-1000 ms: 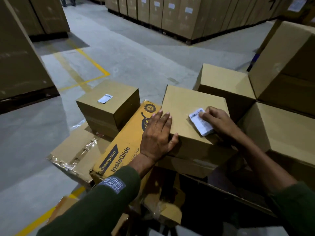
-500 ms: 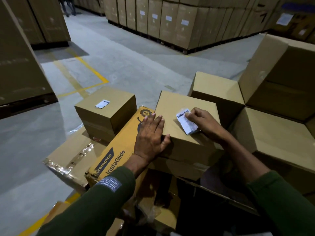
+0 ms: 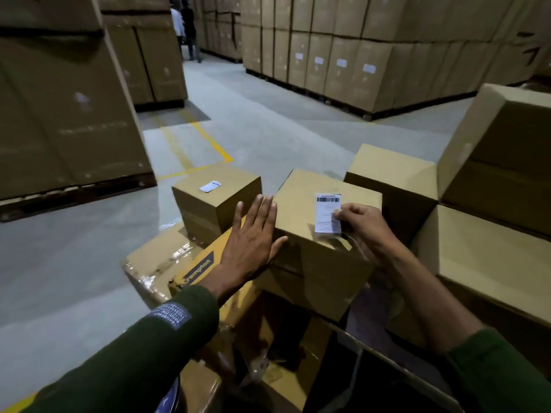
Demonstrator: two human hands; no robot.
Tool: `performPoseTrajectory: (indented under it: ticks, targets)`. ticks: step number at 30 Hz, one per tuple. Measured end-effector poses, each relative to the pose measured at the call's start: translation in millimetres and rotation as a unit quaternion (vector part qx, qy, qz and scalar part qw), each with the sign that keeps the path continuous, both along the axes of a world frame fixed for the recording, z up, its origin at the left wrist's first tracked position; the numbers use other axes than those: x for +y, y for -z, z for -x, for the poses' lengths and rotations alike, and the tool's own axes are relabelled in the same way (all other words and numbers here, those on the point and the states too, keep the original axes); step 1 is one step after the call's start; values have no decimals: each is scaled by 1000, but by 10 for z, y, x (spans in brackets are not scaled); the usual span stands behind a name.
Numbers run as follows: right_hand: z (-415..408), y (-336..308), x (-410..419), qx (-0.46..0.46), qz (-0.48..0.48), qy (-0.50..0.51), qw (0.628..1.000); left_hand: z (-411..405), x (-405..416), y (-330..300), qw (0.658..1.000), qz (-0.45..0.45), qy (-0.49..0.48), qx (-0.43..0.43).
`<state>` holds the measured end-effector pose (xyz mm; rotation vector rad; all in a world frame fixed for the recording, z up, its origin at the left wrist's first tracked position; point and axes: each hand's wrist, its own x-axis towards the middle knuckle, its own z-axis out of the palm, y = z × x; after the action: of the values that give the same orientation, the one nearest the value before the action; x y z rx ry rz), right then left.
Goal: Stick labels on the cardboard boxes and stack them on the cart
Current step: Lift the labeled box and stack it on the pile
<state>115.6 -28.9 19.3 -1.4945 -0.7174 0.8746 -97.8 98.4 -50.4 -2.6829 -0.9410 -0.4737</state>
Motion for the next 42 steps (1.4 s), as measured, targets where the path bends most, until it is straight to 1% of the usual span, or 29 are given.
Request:
performPoseTrajectory:
  ticks: [3, 6, 10, 14, 20, 24, 28, 31, 34, 37, 42]
  targets:
    - [205, -5, 53, -103, -18, -44, 993, 222, -179, -19, 999, 1, -33, -17]
    - [504, 57, 154, -167, -61, -97, 979, 585, -344, 39, 996, 12, -91, -19]
    - [1152, 194, 318, -185, -100, -153, 966, 1295, -594, 207, 981, 38, -192, -8]
    - [1806, 396, 420, -182, -86, -216, 955, 2038, -759, 397, 959, 61, -277, 23]
    - [2558, 852, 545, -277, -48, -274, 920, 2887, -960, 600, 932, 72, -355, 21]
    - [3096, 1166, 592, -330, -15, -334, 883, 3371, -1041, 750, 922, 88, -377, 19]
    - [3562, 1517, 599, -349, 33, -395, 849, 3786, -1039, 900, 915, 102, -391, 17]
    - [3759, 1699, 608, -377, 55, -425, 822, 3991, -993, 1001, 911, 118, -395, 21]
    - [3797, 1756, 607, -385, 68, -421, 819, 4078, -901, 1093, 911, 140, -388, 26]
    - [3681, 1749, 621, -375, 72, -406, 830, 4024, -770, 1128, 915, 155, -372, 26]
    - [3296, 1503, 596, -401, 52, -364, 839, 3576, -518, 967, 939, 151, -309, 28]
